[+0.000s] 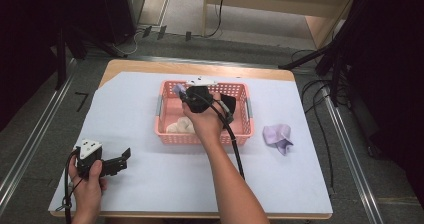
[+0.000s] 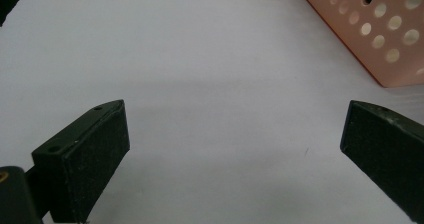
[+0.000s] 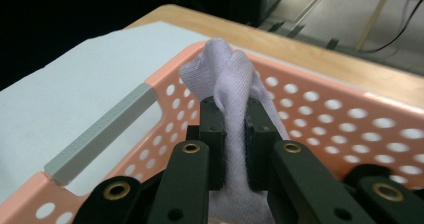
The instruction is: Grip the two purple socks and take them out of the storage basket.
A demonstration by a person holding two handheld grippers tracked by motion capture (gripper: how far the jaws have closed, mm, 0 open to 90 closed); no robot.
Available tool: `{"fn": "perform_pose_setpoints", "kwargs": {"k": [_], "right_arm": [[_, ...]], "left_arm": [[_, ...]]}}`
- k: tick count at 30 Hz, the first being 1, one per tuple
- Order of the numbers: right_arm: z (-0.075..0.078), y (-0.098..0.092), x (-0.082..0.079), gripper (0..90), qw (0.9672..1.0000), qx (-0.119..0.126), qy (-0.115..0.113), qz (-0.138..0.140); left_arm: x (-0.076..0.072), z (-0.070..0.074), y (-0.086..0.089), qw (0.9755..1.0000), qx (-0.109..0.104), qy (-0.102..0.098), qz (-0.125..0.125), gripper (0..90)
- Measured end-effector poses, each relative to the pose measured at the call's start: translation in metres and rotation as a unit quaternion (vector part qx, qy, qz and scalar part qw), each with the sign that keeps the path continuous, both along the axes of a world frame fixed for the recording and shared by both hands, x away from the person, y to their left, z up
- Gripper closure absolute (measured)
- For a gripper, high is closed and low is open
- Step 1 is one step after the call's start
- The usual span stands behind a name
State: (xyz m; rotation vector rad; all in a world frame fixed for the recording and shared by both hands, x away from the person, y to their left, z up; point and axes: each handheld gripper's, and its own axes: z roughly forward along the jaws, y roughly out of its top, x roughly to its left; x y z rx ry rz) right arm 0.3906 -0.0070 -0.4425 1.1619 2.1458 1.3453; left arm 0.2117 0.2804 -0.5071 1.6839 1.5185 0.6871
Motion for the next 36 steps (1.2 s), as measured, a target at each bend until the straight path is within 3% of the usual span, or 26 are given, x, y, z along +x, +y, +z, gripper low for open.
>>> {"fn": "perform_pose_setpoints", "kwargs": {"k": [4,12,21,30,36], "right_arm": [[0.007,-0.014,-0.007,82.1,0.9996,0.018,-0.021,-0.007],[0.011,-0.041,-0.02,82.0,0.9985,0.033,-0.038,-0.02],[0.011,-0.076,-0.027,82.0,0.9953,0.064,-0.054,-0.05],[0.016,-0.126,-0.038,82.0,0.9891,0.087,-0.074,-0.093],[0.014,-0.174,-0.051,82.0,0.982,0.093,-0.088,-0.14]], "left_arm": [[0.0,0.0,0.0,1.0,0.002,0.001,-0.002,0.1],[-0.001,0.0,-0.001,1.0,0.004,-0.001,-0.001,0.1],[-0.001,0.0,-0.001,1.0,0.007,-0.002,-0.003,0.1],[-0.001,0.0,-0.002,0.9999,0.009,-0.003,-0.002,0.1],[-0.001,0.0,-0.002,0.9999,0.012,-0.003,-0.002,0.1]]}}
